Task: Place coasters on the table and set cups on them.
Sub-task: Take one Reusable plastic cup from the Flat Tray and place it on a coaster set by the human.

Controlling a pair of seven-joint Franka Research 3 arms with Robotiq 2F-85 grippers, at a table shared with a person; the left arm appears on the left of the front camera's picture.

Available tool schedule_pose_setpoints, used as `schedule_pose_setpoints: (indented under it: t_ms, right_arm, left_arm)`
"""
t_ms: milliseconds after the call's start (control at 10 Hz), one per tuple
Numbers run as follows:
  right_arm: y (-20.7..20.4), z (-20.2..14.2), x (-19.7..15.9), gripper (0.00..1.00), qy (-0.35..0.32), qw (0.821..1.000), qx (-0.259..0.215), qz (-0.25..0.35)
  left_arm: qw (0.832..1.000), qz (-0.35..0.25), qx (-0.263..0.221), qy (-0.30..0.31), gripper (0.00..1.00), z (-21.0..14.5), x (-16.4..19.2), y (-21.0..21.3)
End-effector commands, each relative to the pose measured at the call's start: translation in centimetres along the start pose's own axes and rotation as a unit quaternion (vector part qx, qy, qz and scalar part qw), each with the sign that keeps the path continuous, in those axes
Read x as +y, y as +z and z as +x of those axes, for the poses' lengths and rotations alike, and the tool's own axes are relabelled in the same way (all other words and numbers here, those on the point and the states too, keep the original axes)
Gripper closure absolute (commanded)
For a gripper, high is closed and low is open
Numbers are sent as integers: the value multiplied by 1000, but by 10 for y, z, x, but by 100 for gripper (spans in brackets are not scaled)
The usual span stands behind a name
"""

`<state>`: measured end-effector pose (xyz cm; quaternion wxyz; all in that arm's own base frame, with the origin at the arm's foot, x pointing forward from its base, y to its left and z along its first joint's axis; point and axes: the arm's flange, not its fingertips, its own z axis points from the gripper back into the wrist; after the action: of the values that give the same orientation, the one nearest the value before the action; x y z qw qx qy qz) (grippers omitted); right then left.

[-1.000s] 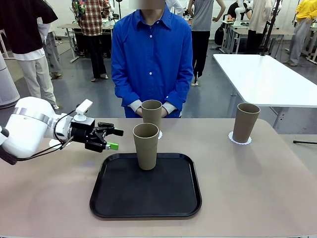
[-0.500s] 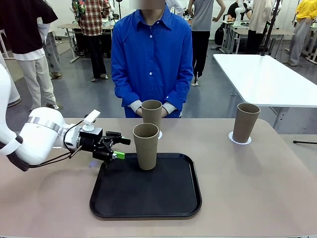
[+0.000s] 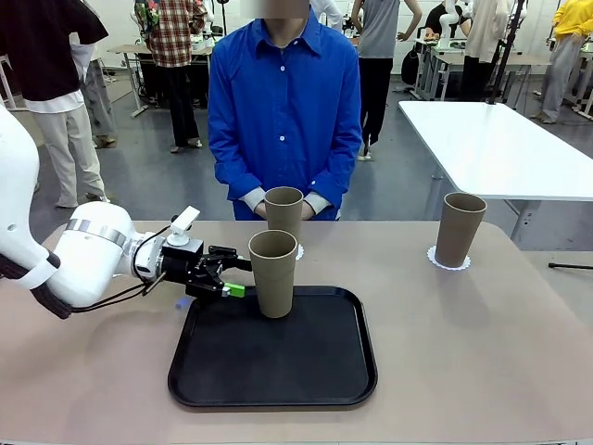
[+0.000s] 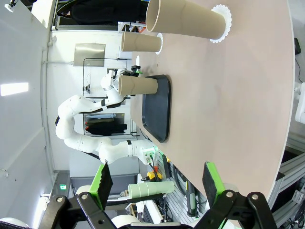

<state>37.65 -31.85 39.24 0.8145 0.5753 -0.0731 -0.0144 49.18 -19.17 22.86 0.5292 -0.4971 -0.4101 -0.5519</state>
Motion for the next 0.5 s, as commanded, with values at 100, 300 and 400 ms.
schedule_pose_setpoints:
  t_ms: [100, 300, 400]
  right_arm:
    - [0, 0, 1, 0, -4, 1000, 0, -1]
    - [0, 0, 1, 0, -4, 1000, 0, -1]
    - [0, 0, 1, 0, -4, 1000, 0, -1]
  left_arm:
    - [1000, 11, 7, -1, 0, 0, 8, -19]
    - [1000, 8, 9, 1, 0, 3, 12, -26]
    - [1000, 7, 8, 3, 0, 3, 10, -29]
